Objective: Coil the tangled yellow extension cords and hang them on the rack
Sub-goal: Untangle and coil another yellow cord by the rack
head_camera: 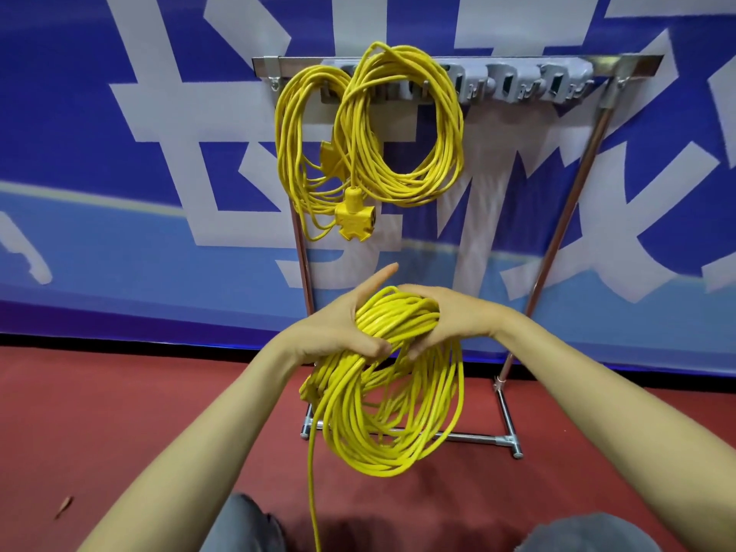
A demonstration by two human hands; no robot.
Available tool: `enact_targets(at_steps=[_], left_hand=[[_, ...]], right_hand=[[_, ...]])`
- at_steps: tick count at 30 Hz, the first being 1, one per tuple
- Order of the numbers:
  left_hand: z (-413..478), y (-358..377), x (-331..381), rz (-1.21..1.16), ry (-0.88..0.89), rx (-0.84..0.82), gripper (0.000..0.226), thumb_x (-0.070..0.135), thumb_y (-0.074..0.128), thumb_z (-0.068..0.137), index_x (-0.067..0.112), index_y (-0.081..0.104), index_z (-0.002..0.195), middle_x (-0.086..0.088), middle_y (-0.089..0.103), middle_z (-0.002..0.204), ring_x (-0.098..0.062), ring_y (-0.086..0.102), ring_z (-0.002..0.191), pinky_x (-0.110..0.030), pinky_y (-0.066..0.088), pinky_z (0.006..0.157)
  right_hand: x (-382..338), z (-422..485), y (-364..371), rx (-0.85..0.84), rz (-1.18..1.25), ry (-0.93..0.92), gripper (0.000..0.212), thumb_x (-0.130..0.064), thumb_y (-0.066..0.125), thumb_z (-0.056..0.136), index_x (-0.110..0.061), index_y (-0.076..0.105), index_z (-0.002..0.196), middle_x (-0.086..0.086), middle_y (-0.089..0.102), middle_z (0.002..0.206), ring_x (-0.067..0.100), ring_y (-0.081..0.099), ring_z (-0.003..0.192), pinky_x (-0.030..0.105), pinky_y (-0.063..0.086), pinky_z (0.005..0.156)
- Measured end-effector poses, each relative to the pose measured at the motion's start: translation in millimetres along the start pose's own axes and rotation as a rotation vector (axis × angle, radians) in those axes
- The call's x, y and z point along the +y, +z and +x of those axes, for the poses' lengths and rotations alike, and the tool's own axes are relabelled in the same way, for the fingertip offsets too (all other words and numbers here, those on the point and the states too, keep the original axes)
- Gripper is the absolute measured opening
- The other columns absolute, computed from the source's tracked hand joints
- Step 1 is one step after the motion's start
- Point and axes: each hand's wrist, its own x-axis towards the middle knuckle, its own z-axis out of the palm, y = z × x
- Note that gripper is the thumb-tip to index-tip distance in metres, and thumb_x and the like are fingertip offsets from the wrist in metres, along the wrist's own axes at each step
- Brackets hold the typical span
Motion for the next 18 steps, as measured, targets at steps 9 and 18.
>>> enact_targets(at_steps=[9,18], left_hand=[[0,-8,9,0.227,-0.165,-0.031,0.090,0.015,0.078,0.062,0.029,0.030,0.137,-0.004,0.061,0.085,-0.011,0.062,0.076,-0.031,0.052,0.075],[6,-11,13,0.391,-0.152,0.122,0.085,0.013,0.082,0.070,0.026,0.024,0.130,-0.004,0.048,0.076,-0.010,0.053,0.062,-0.031,0.045,0.061]], right_hand=[[-20,-14,6,-0.029,-0.141,0.065,0.071,-0.044,0.088,0.055,-0.019,0.047,0.107,0.002,0.060,0.103,0.019,0.058,0.097,0.044,0.048,0.087],[-32,-2,29,0.348,-0.212,0.059,0.052,-0.030,0.080,0.062,-0.030,0.051,0.105,-0.005,0.066,0.087,0.014,0.062,0.079,0.040,0.052,0.072]])
